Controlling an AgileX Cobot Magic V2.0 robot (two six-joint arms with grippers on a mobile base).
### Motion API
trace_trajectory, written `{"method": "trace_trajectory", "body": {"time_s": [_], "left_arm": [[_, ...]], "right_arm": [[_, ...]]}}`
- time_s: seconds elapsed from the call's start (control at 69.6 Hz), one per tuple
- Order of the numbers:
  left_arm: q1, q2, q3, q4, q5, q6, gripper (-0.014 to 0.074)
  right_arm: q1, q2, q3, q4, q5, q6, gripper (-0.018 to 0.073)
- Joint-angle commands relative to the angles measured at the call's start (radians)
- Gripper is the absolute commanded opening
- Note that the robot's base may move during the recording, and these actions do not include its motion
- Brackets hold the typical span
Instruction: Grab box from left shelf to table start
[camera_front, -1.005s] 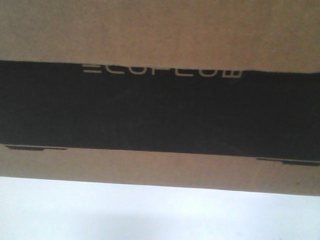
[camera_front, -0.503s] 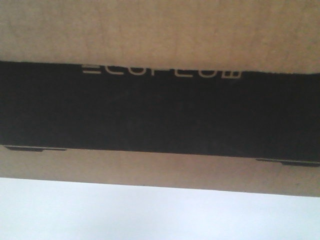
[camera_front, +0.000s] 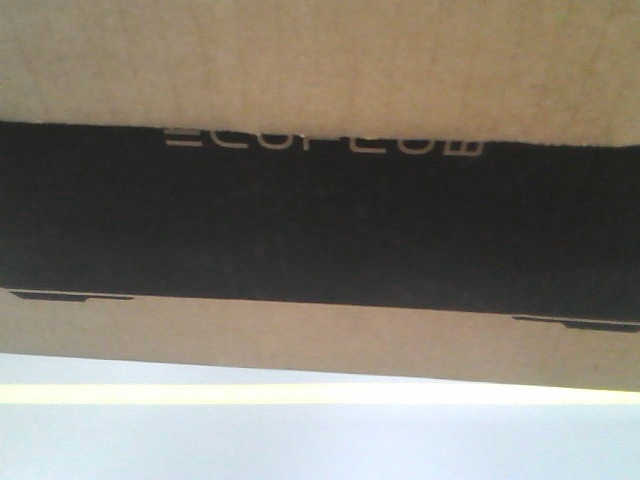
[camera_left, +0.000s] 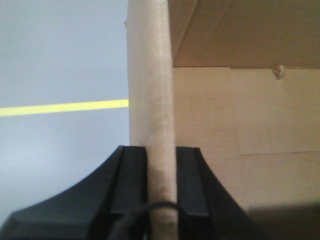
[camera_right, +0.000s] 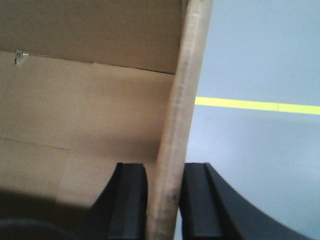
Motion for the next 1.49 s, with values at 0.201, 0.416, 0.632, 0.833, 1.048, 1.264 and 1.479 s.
{"method": "trace_trajectory", "body": {"time_s": [0.201, 0.416, 0.632, 0.833, 1.048, 1.264, 1.479], "left_arm": [[-0.017, -0.010, -0.037, -0.057, -0.213, -0.010, -0.0096], [-0.017, -0.010, -0.037, -0.057, -0.213, -0.010, -0.0096], [-0.017, -0.010, -0.037, -0.057, -0.213, -0.010, -0.0096], [-0.017, -0.010, -0.037, -0.057, -0.213, -0.010, -0.0096], [-0.017, -0.010, -0.037, -0.057, -0.213, -0.010, -0.0096], [-0.017, -0.010, -0.037, -0.057, -0.213, -0.010, -0.0096], [-0.017, -0.010, -0.037, -0.057, -0.213, -0.010, -0.0097]], "right_arm": [[0.008, -0.002, -0.036, 0.059, -0.148, -0.023, 0.0058], [0.008, -0.001, -0.036, 0.059, -0.148, -0.023, 0.0058], [0.008, -0.001, -0.036, 0.059, -0.148, -0.023, 0.0058], [0.008, -0.001, -0.036, 0.059, -0.147, -0.023, 0.0058], [0.008, -0.001, -0.036, 0.059, -0.147, -0.023, 0.0058], [0.008, -0.001, -0.036, 0.059, -0.147, -0.023, 0.0058], [0.008, -0.001, -0.036, 0.059, -0.147, -0.023, 0.0058]]}}
